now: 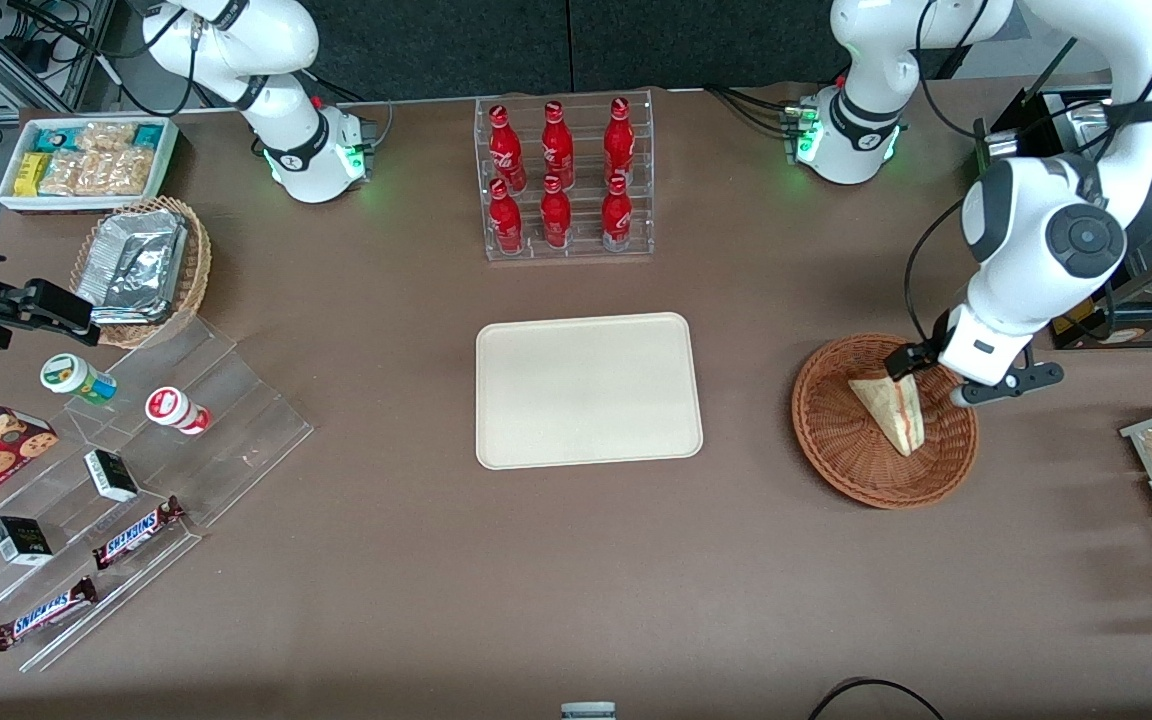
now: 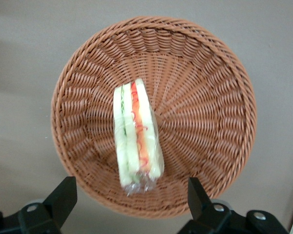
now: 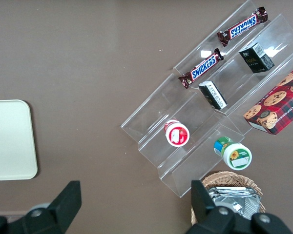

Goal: Place sandwich from basket to tray
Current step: 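Close the left gripper on the wrapped sandwich wedge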

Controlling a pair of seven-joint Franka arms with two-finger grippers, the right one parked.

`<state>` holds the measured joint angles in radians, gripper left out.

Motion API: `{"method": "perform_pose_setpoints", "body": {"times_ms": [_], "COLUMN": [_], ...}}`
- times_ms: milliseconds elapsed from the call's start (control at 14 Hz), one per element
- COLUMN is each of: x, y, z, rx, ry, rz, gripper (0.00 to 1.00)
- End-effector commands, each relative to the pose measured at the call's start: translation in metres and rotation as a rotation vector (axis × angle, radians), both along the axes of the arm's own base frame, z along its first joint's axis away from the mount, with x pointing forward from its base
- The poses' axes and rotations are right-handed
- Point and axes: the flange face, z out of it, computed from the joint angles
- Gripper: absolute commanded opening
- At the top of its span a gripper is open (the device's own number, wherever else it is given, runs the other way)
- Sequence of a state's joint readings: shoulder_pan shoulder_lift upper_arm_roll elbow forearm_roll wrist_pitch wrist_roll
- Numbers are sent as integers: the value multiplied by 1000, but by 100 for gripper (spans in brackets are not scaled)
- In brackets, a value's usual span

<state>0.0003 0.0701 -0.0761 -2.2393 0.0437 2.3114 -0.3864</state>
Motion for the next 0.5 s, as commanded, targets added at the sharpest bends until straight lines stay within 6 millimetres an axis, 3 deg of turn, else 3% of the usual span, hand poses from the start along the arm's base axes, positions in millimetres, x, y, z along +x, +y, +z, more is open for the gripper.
{"method": "perform_pose_setpoints", "body": {"times_ms": [0,429], "x": [6,5], "y": [-8,-9], "z": [-22,-63], "rx": [-15,-14], "ry": [-43,-18], "rz": [119,175], "gripper": [100,100]}}
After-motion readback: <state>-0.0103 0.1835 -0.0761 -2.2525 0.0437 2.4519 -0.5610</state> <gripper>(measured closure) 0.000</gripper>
